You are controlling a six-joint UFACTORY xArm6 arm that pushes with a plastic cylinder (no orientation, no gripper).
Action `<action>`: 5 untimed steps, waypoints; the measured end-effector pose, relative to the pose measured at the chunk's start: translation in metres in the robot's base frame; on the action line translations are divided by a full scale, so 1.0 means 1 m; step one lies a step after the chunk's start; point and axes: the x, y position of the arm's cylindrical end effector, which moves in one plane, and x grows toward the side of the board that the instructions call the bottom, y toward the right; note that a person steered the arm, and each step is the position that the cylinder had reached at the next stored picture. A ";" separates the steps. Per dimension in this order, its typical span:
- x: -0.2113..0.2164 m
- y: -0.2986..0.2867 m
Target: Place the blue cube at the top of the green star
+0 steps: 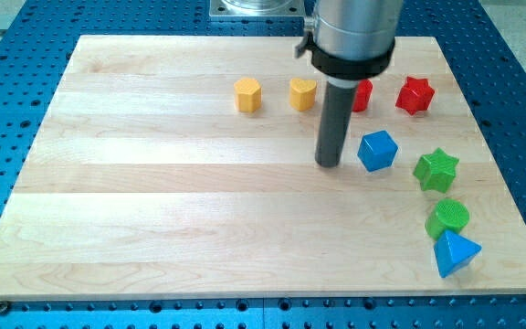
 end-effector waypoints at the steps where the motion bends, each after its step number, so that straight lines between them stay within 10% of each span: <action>1: -0.011 0.029; 5: -0.007 0.047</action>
